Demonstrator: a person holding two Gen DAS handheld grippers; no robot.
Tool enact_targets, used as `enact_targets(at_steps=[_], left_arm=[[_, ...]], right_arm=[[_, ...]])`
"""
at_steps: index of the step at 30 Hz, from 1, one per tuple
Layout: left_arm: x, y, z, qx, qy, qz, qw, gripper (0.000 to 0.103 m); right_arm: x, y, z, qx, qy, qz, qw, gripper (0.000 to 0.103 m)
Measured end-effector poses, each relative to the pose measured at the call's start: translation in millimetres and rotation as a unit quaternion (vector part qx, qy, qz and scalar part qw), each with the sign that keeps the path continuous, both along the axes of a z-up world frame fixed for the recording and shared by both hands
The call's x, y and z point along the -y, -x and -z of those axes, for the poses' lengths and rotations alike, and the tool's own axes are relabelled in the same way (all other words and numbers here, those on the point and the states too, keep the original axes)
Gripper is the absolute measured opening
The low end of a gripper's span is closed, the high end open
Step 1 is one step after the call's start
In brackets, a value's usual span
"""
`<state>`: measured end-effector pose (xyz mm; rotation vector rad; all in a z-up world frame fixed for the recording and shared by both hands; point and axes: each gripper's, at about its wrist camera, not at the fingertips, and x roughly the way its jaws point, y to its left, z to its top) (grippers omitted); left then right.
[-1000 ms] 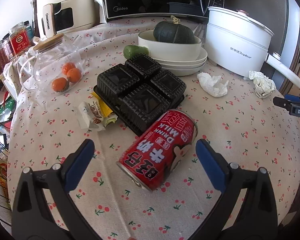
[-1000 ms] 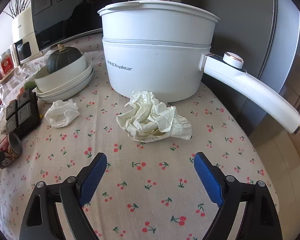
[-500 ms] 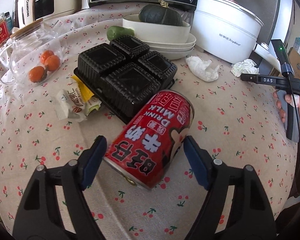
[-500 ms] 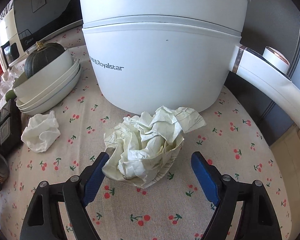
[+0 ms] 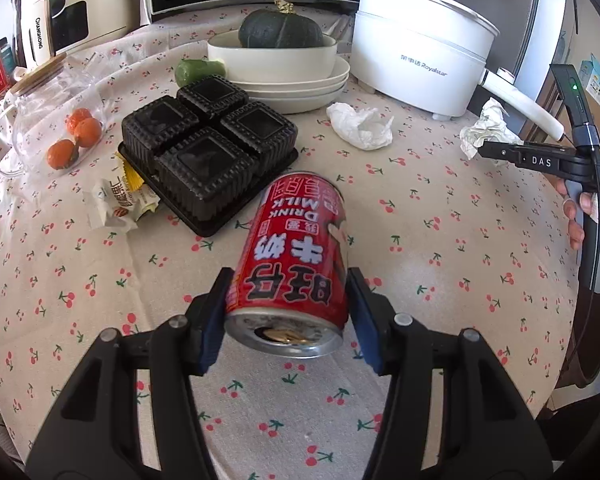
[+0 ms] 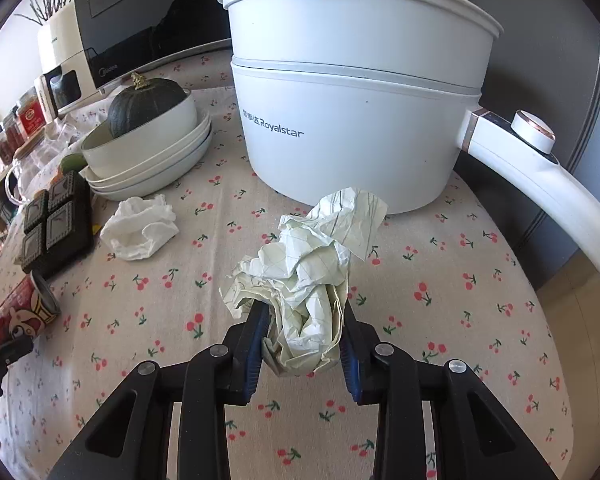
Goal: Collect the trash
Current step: 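Grasp the red milk can with the left gripper while the right gripper grasps the crumpled tissue, then carry the can and tissue over the bin and open the left gripper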
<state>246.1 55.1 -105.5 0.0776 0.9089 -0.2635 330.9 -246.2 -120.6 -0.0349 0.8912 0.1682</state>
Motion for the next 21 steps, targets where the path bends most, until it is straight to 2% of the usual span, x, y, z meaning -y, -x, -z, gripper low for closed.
enact_targets(at_steps=[14, 21], left_arm=[[34.0, 55.1, -22.0, 0.016, 0.002, 0.004, 0.9999, 0.054], [45.0, 76.4, -26.2, 0.026, 0.001, 0.001, 0.9997, 0.054]], right_arm=[[17.5, 100.3, -29.8, 0.0, 0.006, 0.011, 1.0, 0.034], [36.8, 151.7, -34.4, -0.002, 0.005, 0.021, 1.0, 0.034]])
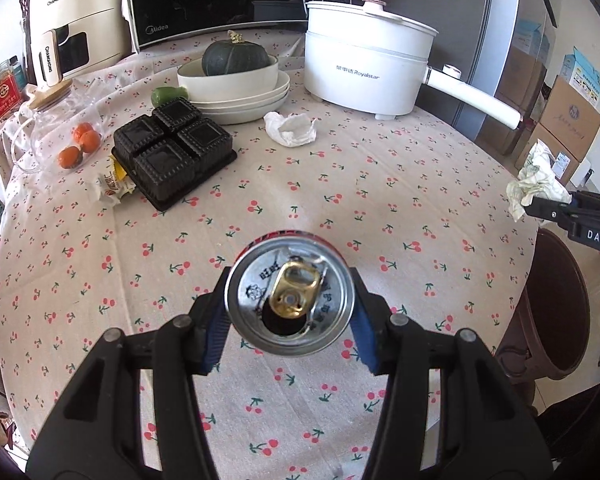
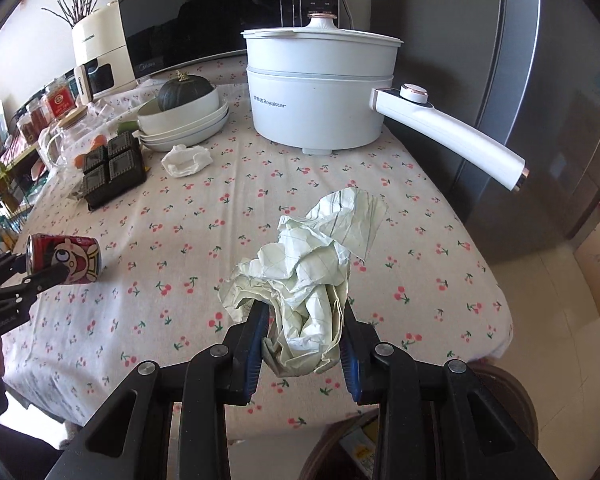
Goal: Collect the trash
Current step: 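Carry the can and tissue over the bin and open the left gripper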
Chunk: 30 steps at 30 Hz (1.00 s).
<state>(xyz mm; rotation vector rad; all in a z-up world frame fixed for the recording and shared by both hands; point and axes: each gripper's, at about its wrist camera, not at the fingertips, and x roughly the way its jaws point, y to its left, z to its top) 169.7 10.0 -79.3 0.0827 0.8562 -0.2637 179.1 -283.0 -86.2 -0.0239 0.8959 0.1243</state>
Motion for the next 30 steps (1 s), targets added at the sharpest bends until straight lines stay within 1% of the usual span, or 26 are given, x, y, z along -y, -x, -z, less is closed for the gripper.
enact_targets(at_steps=[3, 8, 13, 17, 22, 30], left_arm=[[8.0, 9.1, -2.8, 0.003, 0.005, 0.008, 1.0, 0.054], [31.4, 23.2, -7.8, 0.014, 0.009, 0.04, 0.9991, 0.054], [65.7, 35.0, -9.3, 0.016, 0.014, 0.079, 0.9967, 0.054], [97.3, 42.7, -13.2, 0.015, 0.032, 0.113, 0.993, 0.054], [143.6, 53.8, -18.0, 0.012, 0.057, 0.163, 0.9849, 0.054], [212.3, 76.0, -10.0, -0.011, 0.085, 0.25, 0.9646, 0.054]], right_arm=[[10.3, 17.0, -1.3, 0.006, -0.001, 0.005, 1.0, 0.034], [33.1, 41.0, 0.3, 0.008, 0.001, 0.022, 1.0, 0.034], [59.4, 60.2, 1.0, 0.007, 0.0, 0.046, 0.999, 0.034], [79.9, 73.5, 1.9, 0.005, 0.002, 0.067, 0.998, 0.034], [104.2, 89.9, 8.6, -0.002, 0.007, 0.092, 0.996, 0.034], [136.5, 113.5, 23.0, -0.02, 0.016, 0.125, 0.992, 0.034]])
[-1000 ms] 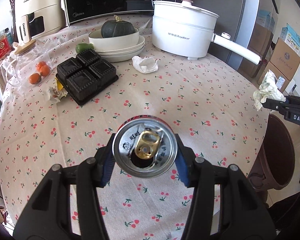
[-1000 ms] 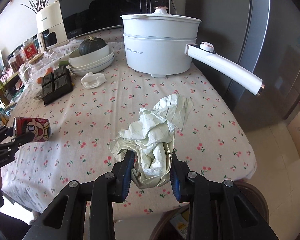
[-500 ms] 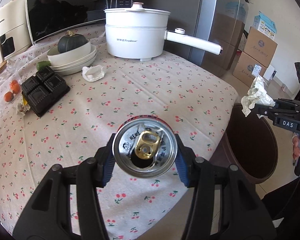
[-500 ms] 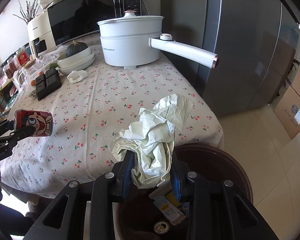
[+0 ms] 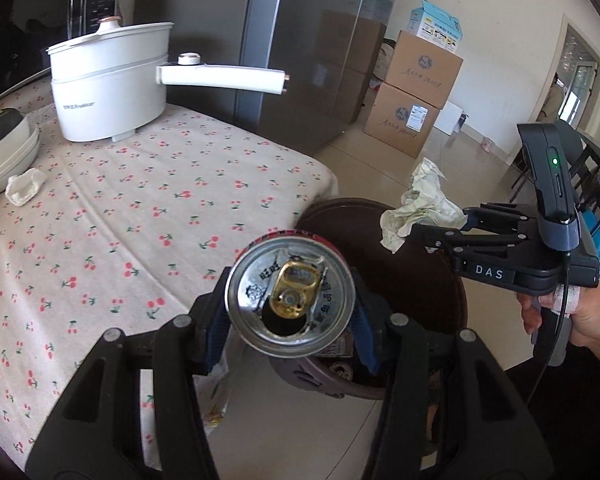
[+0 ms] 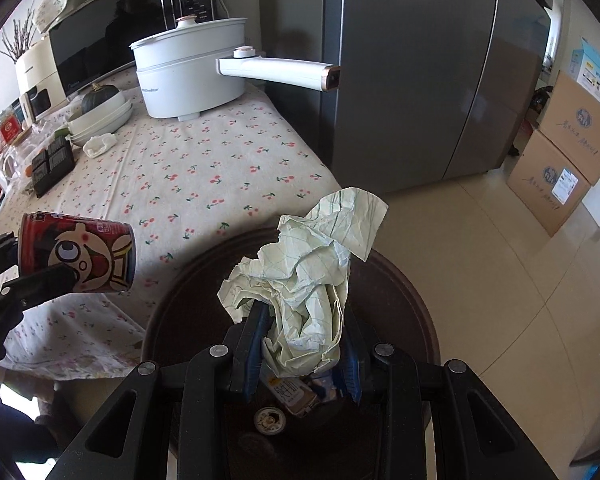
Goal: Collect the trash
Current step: 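Carry the can and tissue over the bin and open the left gripper, then open the right gripper to drop the tissue into the bin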
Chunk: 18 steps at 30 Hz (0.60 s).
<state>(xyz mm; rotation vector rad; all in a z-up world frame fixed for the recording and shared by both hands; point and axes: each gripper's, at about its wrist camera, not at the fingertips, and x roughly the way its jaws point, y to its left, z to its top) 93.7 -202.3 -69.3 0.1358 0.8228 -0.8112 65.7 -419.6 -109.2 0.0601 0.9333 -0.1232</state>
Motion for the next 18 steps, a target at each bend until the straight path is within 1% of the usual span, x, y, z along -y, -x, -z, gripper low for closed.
enact_targets(at_steps=[3, 8, 9, 10, 11, 12, 13, 14, 18], left_arm=[[19.3, 5.4, 8.8, -0.016, 0.0, 0.025, 0.9996, 0.054], [37.9, 12.3, 21.0, -0.025, -0.014, 0.056, 0.998, 0.054], [40.1, 12.2, 23.0, -0.031, -0.019, 0.061, 0.9975, 0.055], [40.3, 12.1, 23.5, -0.029, -0.022, 0.057, 0.9977, 0.056], [39.2, 11.5, 22.7, -0.027, -0.022, 0.055, 0.9979, 0.065], [37.9, 10.9, 21.7, -0.027, -0.023, 0.051, 0.998, 0.071], [35.7, 10.3, 20.1, -0.024, -0.025, 0.042, 0.9985, 0.081], [32.9, 9.1, 18.5, -0.023, -0.026, 0.037, 0.9987, 0.084], [21.9, 1.5, 15.8, -0.016, -0.051, 0.008, 0.9986, 0.086]], right_arm=[[8.3, 8.7, 2.9, -0.006, 0.002, 0.009, 1.0, 0.034], [16.1, 18.0, 6.1, -0.012, 0.007, 0.016, 1.0, 0.034], [16.5, 19.8, 6.7, -0.013, 0.007, 0.017, 1.0, 0.034], [17.2, 20.9, 6.9, -0.013, 0.008, 0.017, 1.0, 0.034], [18.0, 21.1, 7.4, -0.014, 0.009, 0.017, 1.0, 0.034], [18.7, 21.6, 7.7, -0.015, 0.009, 0.018, 1.0, 0.034], [19.4, 22.2, 8.1, -0.015, 0.01, 0.018, 1.0, 0.034], [20.2, 23.0, 8.3, -0.015, 0.009, 0.018, 1.0, 0.034], [20.7, 23.6, 8.2, -0.015, 0.009, 0.018, 1.0, 0.034]])
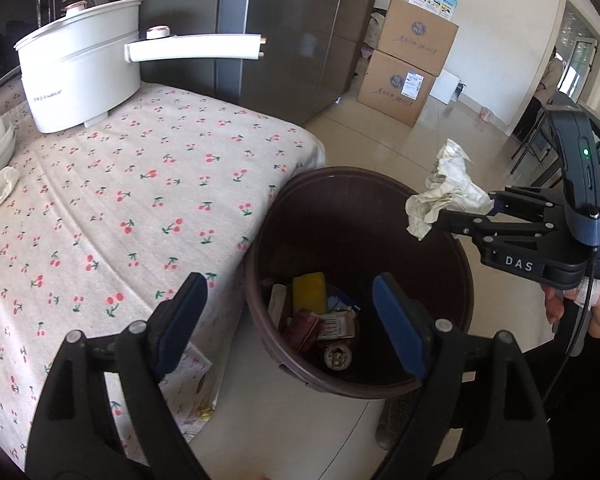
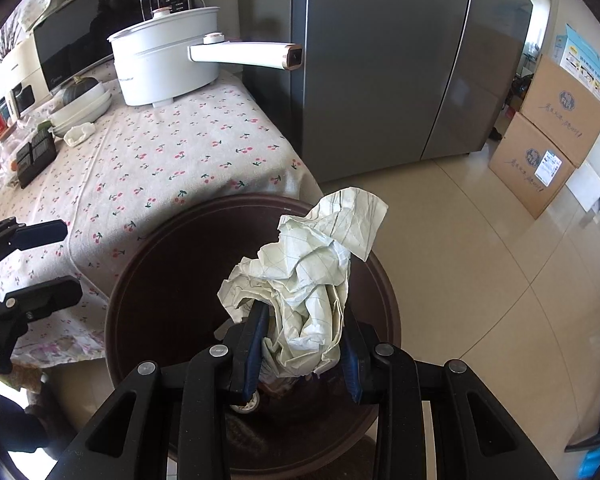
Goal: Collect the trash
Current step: 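Open the right gripper to drop the tissue into the bin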
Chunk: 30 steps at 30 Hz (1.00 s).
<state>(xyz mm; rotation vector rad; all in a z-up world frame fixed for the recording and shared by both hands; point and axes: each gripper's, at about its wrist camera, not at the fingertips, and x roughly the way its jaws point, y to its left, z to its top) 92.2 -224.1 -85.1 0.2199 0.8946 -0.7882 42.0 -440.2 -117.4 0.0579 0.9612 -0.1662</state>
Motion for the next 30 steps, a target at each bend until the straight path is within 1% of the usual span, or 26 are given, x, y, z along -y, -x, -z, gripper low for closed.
enact_targets(at_steps=[2, 5, 7, 8, 10, 11, 12, 20, 30], left_arm=[[-7.3, -5.2, 0.1, 0.005, -0.01, -0.019, 0.9997, 0.091], [-18.0, -11.2, -0.5, 0.013, -0.022, -0.043, 0.9987, 0.095], [-23.9, -13.4, -1.1, 0.02, -0.03, -0.054, 0.9979, 0.096], [-26.2, -14.0, -1.5, 0.023, -0.034, -0.058, 0.9975, 0.098], [-30.0, -14.9, -2.0, 0.029, -0.04, -0.063, 0.9968, 0.099], [-31.7, -15.3, -2.2, 0.03, -0.041, -0.065, 0.9966, 0.099], [-33.5, -15.3, -2.6, 0.031, -0.042, -0.067, 0.9964, 0.099], [-46.7, -19.2, -6.4, 0.038, -0.045, -0.081, 0.995, 0.099], [-79.2, -26.9, -10.7, 0.04, -0.047, -0.121, 0.9907, 0.099]], right_arm=[[-1.0, -0.3, -0.3, 0.0, 0.001, -0.001, 1.0, 0.034], [-2.6, -0.3, -1.2, 0.001, 0.003, -0.002, 1.0, 0.034], [-3.4, 0.0, -1.7, 0.0, 0.002, -0.002, 1.0, 0.037], [-3.7, 0.8, -2.9, 0.003, 0.002, 0.001, 1.0, 0.042], [-3.2, 2.0, -5.2, 0.011, 0.0, 0.006, 1.0, 0.056], [-3.2, 2.6, -6.9, 0.016, -0.001, 0.009, 1.0, 0.068], [-3.5, 2.7, -8.9, 0.02, -0.002, 0.01, 1.0, 0.074], [-14.6, -6.1, -13.9, 0.026, -0.001, 0.001, 1.0, 0.075], [-41.0, -23.1, -17.7, 0.031, 0.003, -0.025, 0.999, 0.077]])
